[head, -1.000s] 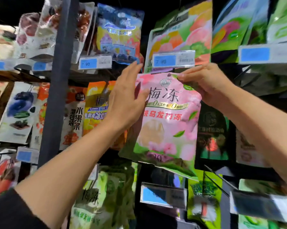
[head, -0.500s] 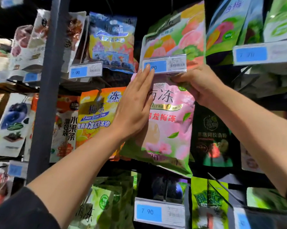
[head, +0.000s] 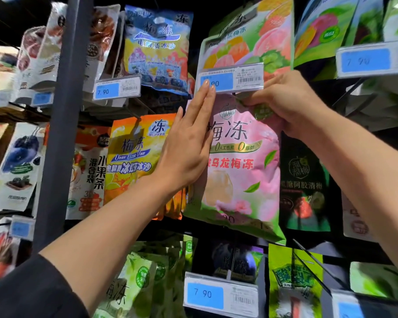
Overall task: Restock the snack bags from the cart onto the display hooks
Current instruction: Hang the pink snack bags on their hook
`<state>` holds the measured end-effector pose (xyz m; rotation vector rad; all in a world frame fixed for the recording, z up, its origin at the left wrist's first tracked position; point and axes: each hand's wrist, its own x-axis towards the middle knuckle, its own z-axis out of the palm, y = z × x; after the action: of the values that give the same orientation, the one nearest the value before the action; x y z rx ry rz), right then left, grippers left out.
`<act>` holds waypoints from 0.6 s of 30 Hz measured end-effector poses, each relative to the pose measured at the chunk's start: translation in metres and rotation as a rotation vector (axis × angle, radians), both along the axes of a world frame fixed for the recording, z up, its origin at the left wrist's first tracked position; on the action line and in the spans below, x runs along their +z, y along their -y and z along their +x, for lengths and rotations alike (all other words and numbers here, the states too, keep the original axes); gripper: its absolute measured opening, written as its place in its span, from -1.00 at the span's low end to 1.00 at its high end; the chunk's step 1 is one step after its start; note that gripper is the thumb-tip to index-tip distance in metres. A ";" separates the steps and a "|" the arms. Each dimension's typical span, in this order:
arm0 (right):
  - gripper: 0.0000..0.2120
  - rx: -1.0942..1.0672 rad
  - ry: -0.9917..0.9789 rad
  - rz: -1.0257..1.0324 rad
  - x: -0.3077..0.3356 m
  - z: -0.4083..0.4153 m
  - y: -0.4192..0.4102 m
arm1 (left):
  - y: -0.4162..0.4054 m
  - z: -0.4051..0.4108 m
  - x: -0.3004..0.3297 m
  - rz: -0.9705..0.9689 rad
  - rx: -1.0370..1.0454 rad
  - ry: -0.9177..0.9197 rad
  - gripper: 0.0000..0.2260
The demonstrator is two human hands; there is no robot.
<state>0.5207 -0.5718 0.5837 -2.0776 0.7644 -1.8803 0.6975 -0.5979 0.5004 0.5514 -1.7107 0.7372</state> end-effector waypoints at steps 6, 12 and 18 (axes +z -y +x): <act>-0.71 -0.094 -0.066 -0.109 -0.001 0.004 0.009 | 0.001 0.001 0.001 -0.040 -0.002 -0.016 -0.44; -0.72 -0.218 -0.114 -0.243 -0.004 0.005 0.007 | 0.002 0.004 0.003 -0.146 0.111 -0.043 -0.47; -0.70 -0.091 -0.030 -0.194 -0.006 0.001 0.006 | 0.001 0.002 0.005 -0.104 0.058 -0.032 -0.46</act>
<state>0.5219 -0.5775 0.5781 -2.2259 0.7201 -2.0501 0.6995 -0.5994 0.5054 0.5395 -1.6222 0.8497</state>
